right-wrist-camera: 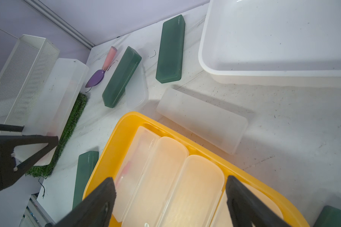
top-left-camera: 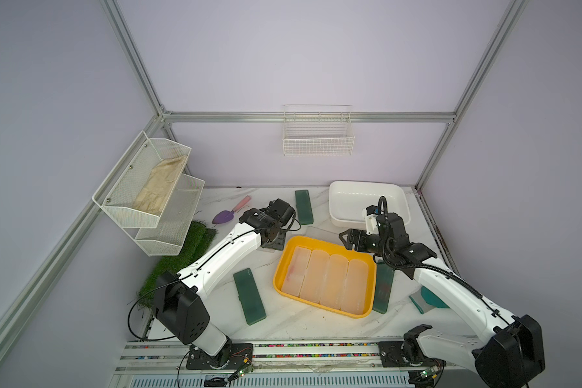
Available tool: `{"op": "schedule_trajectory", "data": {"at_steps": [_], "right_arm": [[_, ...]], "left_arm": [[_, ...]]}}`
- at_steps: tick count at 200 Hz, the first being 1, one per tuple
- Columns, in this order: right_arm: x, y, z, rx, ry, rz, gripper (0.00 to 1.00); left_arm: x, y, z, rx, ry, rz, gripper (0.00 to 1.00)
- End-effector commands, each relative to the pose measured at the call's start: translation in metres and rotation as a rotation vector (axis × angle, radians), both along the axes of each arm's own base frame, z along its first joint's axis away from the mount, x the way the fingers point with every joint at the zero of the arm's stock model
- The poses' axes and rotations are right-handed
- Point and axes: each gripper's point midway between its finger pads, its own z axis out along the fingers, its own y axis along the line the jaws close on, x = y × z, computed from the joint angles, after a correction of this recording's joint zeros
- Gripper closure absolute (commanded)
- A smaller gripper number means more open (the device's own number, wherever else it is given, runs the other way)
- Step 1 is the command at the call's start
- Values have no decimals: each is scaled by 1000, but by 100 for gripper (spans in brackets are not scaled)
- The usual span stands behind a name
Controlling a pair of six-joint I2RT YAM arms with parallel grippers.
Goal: Place the pencil cases by color into the storage box
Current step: Place the pencil case at the storage box.
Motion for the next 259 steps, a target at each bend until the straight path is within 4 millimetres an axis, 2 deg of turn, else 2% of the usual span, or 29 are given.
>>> {"op": "schedule_trajectory", "data": {"at_steps": [1,65,100,102,107,145,259], "right_arm": [[6,6,18,35,-35,0,11],[7,6,25,53,-28,-18,11],[5,4,26,66,-22,-31,11],[5,4,26,67,-23,-32,11],[5,4,26,68,-21,-33,11],[3,2,26,67,-18,-43,11],[7,1,14,38,4,-54,11]], "left_arm": [[-4,-12,14,-95,-63,-9,30],[-31,-42,3,-142,-66,-99,30],[-46,-62,-15,-144,-44,-176,30],[-48,-62,-8,-161,-62,-182,30],[-50,-64,-7,-169,-70,-192,30],[-65,-84,-16,-219,-74,-262,30],[-72,-95,-68,-250,-15,-251,30]]}}
